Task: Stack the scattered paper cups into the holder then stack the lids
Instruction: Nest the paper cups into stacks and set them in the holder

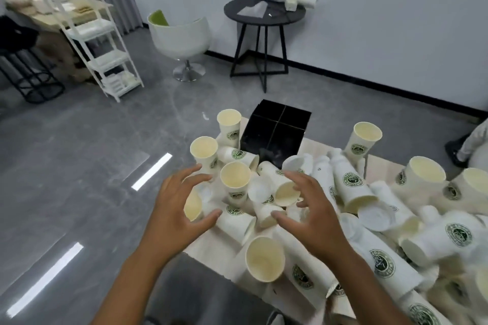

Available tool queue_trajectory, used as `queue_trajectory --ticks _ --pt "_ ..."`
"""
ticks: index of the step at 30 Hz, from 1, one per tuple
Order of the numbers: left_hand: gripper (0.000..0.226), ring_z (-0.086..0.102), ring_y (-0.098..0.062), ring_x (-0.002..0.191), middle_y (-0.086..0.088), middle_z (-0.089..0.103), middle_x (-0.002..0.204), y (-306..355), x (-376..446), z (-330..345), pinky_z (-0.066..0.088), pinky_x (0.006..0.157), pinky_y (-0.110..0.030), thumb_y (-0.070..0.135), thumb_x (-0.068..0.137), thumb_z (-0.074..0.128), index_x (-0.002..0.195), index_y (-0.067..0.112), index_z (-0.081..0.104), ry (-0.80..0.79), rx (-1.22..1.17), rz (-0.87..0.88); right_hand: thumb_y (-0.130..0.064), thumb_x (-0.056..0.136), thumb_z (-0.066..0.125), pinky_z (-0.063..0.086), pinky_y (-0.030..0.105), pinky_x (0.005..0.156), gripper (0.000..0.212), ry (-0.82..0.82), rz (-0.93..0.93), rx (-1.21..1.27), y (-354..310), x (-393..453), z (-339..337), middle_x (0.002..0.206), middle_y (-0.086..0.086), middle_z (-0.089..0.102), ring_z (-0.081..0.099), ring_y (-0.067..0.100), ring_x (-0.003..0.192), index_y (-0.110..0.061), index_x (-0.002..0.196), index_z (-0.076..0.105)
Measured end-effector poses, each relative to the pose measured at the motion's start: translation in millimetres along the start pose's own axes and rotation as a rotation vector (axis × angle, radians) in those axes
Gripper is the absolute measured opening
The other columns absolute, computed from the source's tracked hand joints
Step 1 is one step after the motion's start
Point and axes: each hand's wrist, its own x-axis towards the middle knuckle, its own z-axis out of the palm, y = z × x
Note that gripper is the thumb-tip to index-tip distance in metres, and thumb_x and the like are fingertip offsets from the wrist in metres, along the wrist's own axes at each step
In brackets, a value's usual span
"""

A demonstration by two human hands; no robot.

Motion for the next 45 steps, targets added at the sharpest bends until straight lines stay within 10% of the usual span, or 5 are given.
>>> queue_trajectory --ticks 11,45 --pt "0.066 0.044 -0.005 0.139 0.022 0.05 0.145 -38.2 8.8 -16.1 0.038 0.117 -0.053 0.06 0.076 0.077 0.135 0.036 0.058 -0.012 0.11 -0.14 -0.022 0.074 0.091 0.054 0.031 0.085 0.083 0.036 0.127 -0.005 53.3 8.3 -1.8 0.141 -0.024 0.047 0.054 0.007 0.125 -0.04 0.143 0.05" --pt "0.064 0.056 -0.01 0.123 0.012 0.059 0.132 20.3 135.7 121.4 0.05 0.1 -0.039 0.028 0.078 0.091 0.133 0.026 0.059 -0.451 -0.275 0.334 -0.018 0.079 0.087 0.054 0.034 0.085 0.077 0.505 0.536 -0.066 42.0 -74.6 -55.7 0.134 -0.027 0.048 0.056 0.008 0.116 -0.044 0.141 0.049"
